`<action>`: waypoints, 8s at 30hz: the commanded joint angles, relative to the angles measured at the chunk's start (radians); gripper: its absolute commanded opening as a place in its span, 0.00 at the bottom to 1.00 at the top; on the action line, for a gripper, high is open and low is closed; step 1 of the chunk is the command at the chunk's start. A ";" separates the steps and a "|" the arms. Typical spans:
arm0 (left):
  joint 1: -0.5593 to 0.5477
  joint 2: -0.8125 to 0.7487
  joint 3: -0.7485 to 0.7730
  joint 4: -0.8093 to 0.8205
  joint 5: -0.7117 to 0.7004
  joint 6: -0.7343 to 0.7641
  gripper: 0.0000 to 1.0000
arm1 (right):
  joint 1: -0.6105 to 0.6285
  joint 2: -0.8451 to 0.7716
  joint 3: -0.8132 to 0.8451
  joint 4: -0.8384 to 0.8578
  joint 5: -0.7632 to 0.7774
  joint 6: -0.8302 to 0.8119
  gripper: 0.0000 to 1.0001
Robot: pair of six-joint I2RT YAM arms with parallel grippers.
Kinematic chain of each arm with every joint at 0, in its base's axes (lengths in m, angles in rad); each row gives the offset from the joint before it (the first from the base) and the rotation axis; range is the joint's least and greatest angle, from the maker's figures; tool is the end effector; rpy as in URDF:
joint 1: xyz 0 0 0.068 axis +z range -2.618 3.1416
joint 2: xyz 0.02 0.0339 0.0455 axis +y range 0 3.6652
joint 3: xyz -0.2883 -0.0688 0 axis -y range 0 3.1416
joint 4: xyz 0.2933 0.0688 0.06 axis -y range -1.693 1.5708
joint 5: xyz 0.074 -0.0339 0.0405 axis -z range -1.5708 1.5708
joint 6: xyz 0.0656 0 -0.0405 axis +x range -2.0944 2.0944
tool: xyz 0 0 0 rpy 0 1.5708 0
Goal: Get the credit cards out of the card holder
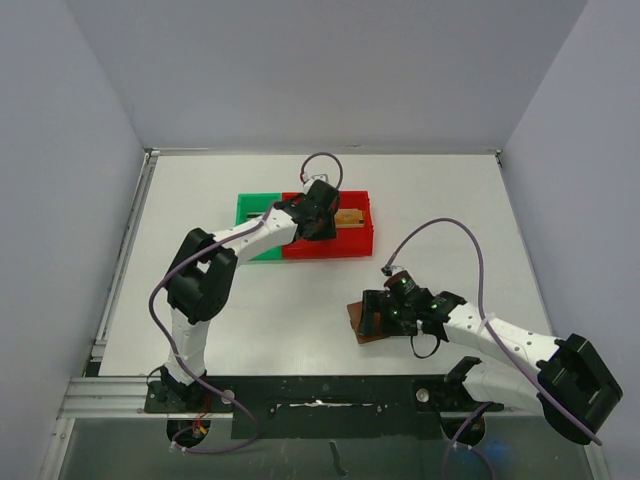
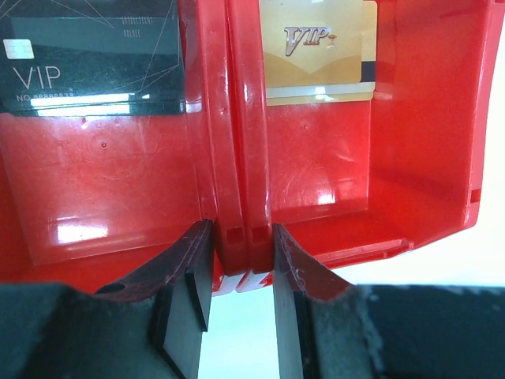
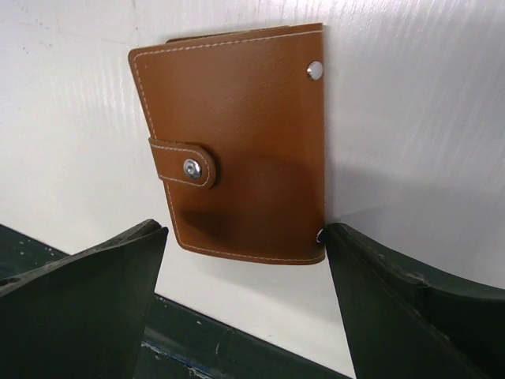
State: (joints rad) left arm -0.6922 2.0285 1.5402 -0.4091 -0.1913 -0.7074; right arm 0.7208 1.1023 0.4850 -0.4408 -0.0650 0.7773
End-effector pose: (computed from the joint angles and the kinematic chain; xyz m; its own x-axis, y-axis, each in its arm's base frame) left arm 0.4090 -0.3228 0.1793 -0.8053 -0.1611 -0.5706 0.0158 0.9562 -0.2923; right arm 0.1716 0.1564 0.1284 -0.9454 0.1011 -0.3100 -0.0273 0.9228 0.3844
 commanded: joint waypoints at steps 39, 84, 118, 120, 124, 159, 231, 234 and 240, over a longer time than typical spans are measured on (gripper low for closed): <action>-0.115 -0.144 -0.041 0.030 -0.034 -0.199 0.58 | -0.258 0.035 0.067 0.074 -0.113 -0.047 0.73; -0.078 -0.982 -0.913 0.108 -0.032 -0.325 0.68 | -0.112 0.661 0.890 -0.040 0.220 -0.216 0.66; -0.038 -1.030 -0.930 0.123 0.050 -0.299 0.70 | -0.078 0.761 0.946 -0.108 0.339 -0.188 0.41; -0.038 -1.029 -0.930 0.122 0.050 -0.300 0.70 | -0.073 0.742 0.917 -0.100 0.333 -0.170 0.35; -0.038 -1.033 -0.937 0.130 0.057 -0.308 0.70 | -0.053 0.716 0.883 -0.107 0.343 -0.138 0.31; -0.037 -1.010 -0.966 0.225 0.107 -0.328 0.70 | 0.024 0.610 0.846 -0.195 0.399 0.066 0.29; -0.039 -0.927 -0.901 0.251 0.172 -0.279 0.70 | -0.014 0.210 0.519 -0.088 0.290 -0.001 0.70; -0.044 -0.901 -0.893 0.287 0.199 -0.274 0.70 | -0.016 0.057 0.341 -0.029 0.224 0.076 0.72; -0.105 -0.828 -0.887 0.355 0.209 -0.290 0.68 | -0.030 -0.085 0.124 0.077 0.098 0.186 0.68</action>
State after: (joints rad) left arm -0.7593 1.1656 0.6033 -0.1654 -0.0101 -1.0027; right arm 0.7017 1.0676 0.6823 -0.4915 0.1364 0.8547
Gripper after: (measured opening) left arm 0.681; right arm 0.702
